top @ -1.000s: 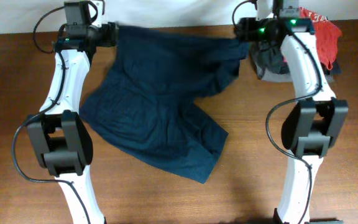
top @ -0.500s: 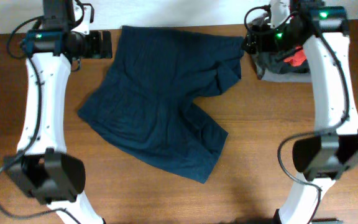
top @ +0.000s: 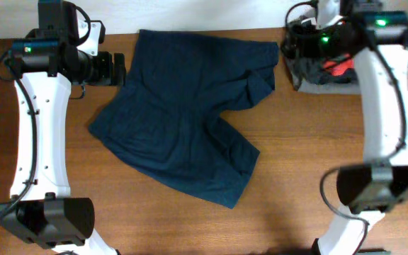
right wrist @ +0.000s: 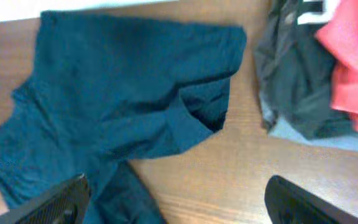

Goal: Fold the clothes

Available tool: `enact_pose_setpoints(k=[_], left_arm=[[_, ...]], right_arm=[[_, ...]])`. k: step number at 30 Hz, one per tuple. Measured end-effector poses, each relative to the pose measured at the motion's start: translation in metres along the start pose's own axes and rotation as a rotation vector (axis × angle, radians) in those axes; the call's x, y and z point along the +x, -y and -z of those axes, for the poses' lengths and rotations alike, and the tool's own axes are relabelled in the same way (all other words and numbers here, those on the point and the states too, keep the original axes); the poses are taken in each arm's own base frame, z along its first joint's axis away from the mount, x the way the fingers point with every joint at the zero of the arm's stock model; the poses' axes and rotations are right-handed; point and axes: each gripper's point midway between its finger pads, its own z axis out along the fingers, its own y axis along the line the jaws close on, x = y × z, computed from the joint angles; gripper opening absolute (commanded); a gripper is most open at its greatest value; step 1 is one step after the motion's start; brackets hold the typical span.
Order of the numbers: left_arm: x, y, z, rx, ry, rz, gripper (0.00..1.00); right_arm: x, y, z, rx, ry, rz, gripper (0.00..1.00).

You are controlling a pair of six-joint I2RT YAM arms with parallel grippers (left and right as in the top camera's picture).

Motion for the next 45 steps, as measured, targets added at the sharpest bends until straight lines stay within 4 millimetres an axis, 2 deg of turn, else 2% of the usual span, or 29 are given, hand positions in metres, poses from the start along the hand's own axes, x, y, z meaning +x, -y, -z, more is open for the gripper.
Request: enact_pose_setpoints(k=[1,3,7,10,12,13,17,21,24,29,32,36,38,39,40,42,45], left_arm=[[-0.001,0.000,-0.001,0.000,0.004,0.000,0.99],[-0.002,0.000,-0.001,-0.001,0.009,-0.002,0.99],[-0.004,0.000,-0.001,-0.001,0.015,-0.010,0.99],[-0.004,0.000,-0.001,-0.001,0.017,-0.010,0.99],[-0.004,0.000,-0.002,-0.001,0.019,-0.010,0.99],[-0.005,0.000,-0.002,-0.001,0.021,-0.011,0.99],[-0.006,0.000,-0.002,-0.001,0.024,-0.011,0.99],[-0.006,-0.001,-0.002,-0.002,0.023,-0.011,0.99],[-0.006,-0.001,-0.002,-0.002,0.023,-0.011,0.99],[-0.006,-0.001,-0.002,-0.002,0.023,-0.011,0.99],[-0.006,0.000,-0.002,-0.001,0.023,-0.011,0.99],[-0.005,0.000,-0.002,-0.001,0.020,-0.010,0.99],[-0.003,0.000,-0.002,-0.001,0.012,-0.010,0.99],[-0.001,0.000,-0.002,0.000,0.005,-0.009,0.99],[0.001,0.000,-0.002,0.000,-0.004,-0.008,0.99],[0.004,0.000,-0.002,0.001,-0.015,-0.007,0.99],[0.004,0.000,-0.002,0.001,-0.016,-0.007,0.99]], right_arm=[[-0.002,0.002,-0.015,-0.001,-0.004,0.011,0.94],[0.004,0.008,-0.068,-0.009,-0.052,0.066,0.94],[0.032,0.017,-0.153,-0.030,-0.161,0.201,0.90],[0.043,0.021,-0.179,-0.048,-0.191,0.230,0.79],[0.051,0.019,-0.189,-0.081,-0.212,0.234,0.75],[0.055,0.017,-0.194,-0.108,-0.224,0.235,0.68],[0.060,0.009,-0.199,-0.157,-0.236,0.234,0.58],[0.064,0.001,-0.201,-0.184,-0.246,0.242,0.24],[0.068,-0.001,-0.203,-0.194,-0.256,0.242,0.04],[0.078,-0.002,-0.201,-0.200,-0.296,0.229,0.04],[0.105,-0.001,-0.190,-0.200,-0.418,0.166,0.04],[0.151,0.004,-0.158,-0.187,-0.648,0.011,0.04],[0.162,0.010,-0.147,-0.164,-0.712,-0.041,0.13],[0.165,0.016,-0.144,-0.138,-0.732,-0.064,0.47],[0.168,0.025,-0.141,-0.095,-0.746,-0.086,0.54],[0.168,0.043,-0.141,-0.005,-0.747,-0.107,0.64],[0.161,0.059,-0.145,0.061,-0.709,-0.118,0.63]])
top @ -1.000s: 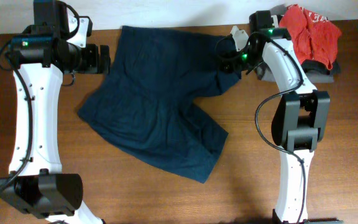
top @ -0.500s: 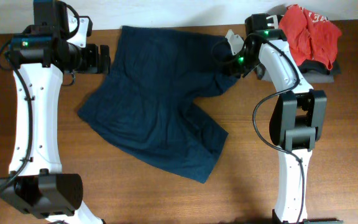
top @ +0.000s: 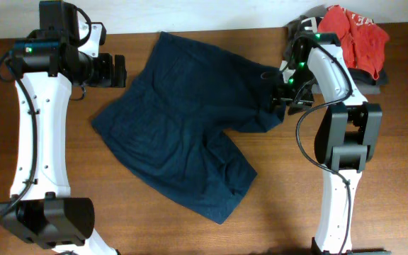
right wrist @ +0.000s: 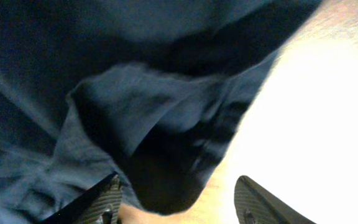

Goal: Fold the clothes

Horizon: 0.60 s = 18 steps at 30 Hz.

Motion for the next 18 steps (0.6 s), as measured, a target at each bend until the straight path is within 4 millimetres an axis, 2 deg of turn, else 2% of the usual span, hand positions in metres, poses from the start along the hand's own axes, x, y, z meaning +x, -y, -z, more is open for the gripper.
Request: enact_pose_setpoints(k=[2,3,5,6,10,12,13,16,18], left_arm=[[0.000,0.000,0.000,0.000,-0.001,0.000,0.99],[0.000,0.000,0.000,0.000,-0.002,0.000,0.99],[0.000,0.000,0.000,0.000,-0.002,0.000,0.99],[0.000,0.000,0.000,0.000,-0.002,0.001,0.99],[0.000,0.000,0.000,0.000,-0.002,0.001,0.99],[0.000,0.000,0.000,0.000,-0.002,0.001,0.99],[0.000,0.000,0.000,0.000,-0.002,0.001,0.99],[0.000,0.000,0.000,0.000,0.001,0.000,0.99],[-0.001,0.000,0.000,-0.001,0.003,0.000,0.99]], right_arm=[[-0.005,0.006,0.001,0.017,0.020,-0.038,0.58],[-0.008,0.007,0.001,0.018,0.035,-0.053,0.43],[-0.021,0.010,0.002,0.014,0.085,-0.072,0.32],[-0.034,0.012,0.005,0.011,0.139,-0.078,0.32],[-0.058,0.013,0.009,0.005,0.240,-0.081,0.30],[-0.072,0.011,0.013,0.000,0.297,-0.080,0.16],[-0.077,0.009,0.014,-0.005,0.316,-0.078,0.06],[-0.087,0.000,0.016,-0.017,0.358,-0.061,0.04],[-0.094,-0.016,0.011,-0.026,0.378,-0.037,0.04]])
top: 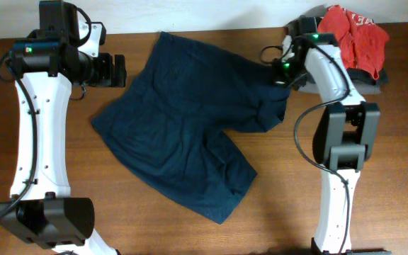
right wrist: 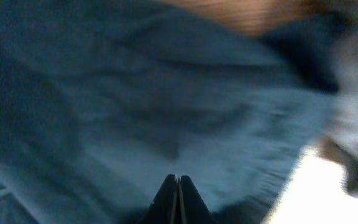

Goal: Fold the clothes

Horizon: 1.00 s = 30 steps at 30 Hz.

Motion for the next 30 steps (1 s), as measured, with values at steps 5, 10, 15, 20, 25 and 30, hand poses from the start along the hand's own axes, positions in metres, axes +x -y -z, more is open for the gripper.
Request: enact_pose_setpoints(k=[5,10,15,20,25,30], left_arm=[[-0.002,0.000,0.000,0.000,0.007,-0.001,0.98],[-0.002,0.000,0.000,-0.001,0.009,-0.001,0.98],[-0.002,0.000,0.000,-0.001,0.009,-0.001,0.98],[-0.003,0.000,0.000,-0.001,0.011,-0.001,0.98],[-0.002,-0.001,-0.007,0.000,-0.003,0.000,0.99],[0.002,-0.004,-0.040,0.004,-0.064,0.006,0.99]], right_arm=[[0.007,-0.030,-0.040,-0.012,-0.024,0.060,0.04],[-0.012,-0.048,-0.051,-0.043,0.064,0.085,0.04],[-0.035,-0.053,-0.059,-0.063,0.148,0.100,0.04],[-0.067,-0.054,-0.064,-0.065,0.281,0.123,0.04],[-0.085,-0.054,-0.066,-0.067,0.352,0.131,0.04],[-0.066,-0.045,-0.056,-0.012,0.230,0.094,0.24]])
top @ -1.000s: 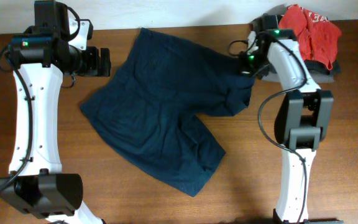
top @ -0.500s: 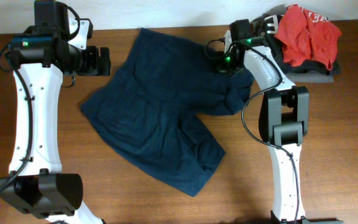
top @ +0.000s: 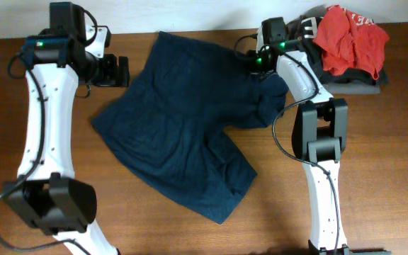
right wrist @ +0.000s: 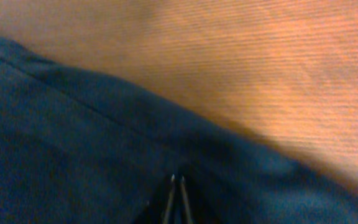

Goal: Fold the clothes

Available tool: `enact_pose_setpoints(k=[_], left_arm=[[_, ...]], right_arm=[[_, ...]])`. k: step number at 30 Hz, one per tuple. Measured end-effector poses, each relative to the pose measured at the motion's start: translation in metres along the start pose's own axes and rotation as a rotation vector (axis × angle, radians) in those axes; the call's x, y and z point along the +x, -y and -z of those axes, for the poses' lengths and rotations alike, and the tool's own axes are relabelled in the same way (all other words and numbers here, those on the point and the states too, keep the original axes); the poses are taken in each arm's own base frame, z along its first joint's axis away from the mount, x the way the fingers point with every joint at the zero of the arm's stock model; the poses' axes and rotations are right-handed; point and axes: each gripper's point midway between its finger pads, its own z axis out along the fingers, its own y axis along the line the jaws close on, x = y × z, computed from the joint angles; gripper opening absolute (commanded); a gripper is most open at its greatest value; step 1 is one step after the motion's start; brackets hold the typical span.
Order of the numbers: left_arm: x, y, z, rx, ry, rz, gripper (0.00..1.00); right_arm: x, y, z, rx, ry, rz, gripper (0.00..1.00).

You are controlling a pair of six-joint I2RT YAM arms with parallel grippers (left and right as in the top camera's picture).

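Dark blue shorts point(top: 183, 120) lie spread across the middle of the table, one leg pointing to the lower right. My right gripper point(top: 255, 61) sits at their top right corner. In the right wrist view its fingertips point(right wrist: 176, 182) are pressed together on the blue cloth point(right wrist: 73, 143), just below the hem and the bare wood. That corner is bunched up beneath the arm point(top: 271, 99). At the shorts' left edge hovers my left gripper point(top: 121, 71), with nothing in it; its jaws do not show clearly.
A pile of clothes, red point(top: 349, 39) on top of dark grey point(top: 353, 79), sits at the back right corner. The table's far edge point(top: 190, 32) runs just behind the shorts. Bare wood point(top: 119, 212) lies in front.
My right gripper, still shut, has moved left along the shorts' top edge, away from the pile. The left gripper has shifted slightly right towards the shorts' left edge.
My right gripper was open over the clothes pile at the back right, the shorts lying flat. Then it stood open at the shorts' right corner. Then it was shut there on the cloth, and now it is further left along the top edge.
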Motion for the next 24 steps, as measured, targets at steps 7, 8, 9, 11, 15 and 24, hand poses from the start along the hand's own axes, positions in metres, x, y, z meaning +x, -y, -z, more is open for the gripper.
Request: enact_pose_setpoints(k=[7,8,9,11,15,24], left_arm=[[-0.003,-0.002,-0.021,0.001,-0.014,-0.002,0.99],[-0.002,-0.002,-0.021,0.001,-0.019,-0.002,0.99],[0.001,-0.002,-0.021,0.002,-0.031,0.000,0.99],[0.009,-0.002,-0.021,0.004,-0.061,0.003,0.98],[0.016,0.001,-0.020,0.018,-0.091,-0.011,0.98],[0.011,0.015,0.036,0.063,0.024,-0.092,0.99]], right_arm=[[-0.012,-0.025,0.111,-0.043,-0.087,-0.037,0.37],[-0.012,-0.031,0.125,-0.062,-0.090,-0.037,0.37],[-0.011,-0.036,0.142,-0.078,-0.092,-0.037,0.38],[-0.006,-0.052,0.189,-0.127,-0.085,-0.035,0.38],[-0.003,-0.068,0.236,-0.178,-0.050,-0.018,0.41],[0.004,-0.129,0.347,-0.287,0.118,0.114,0.50]])
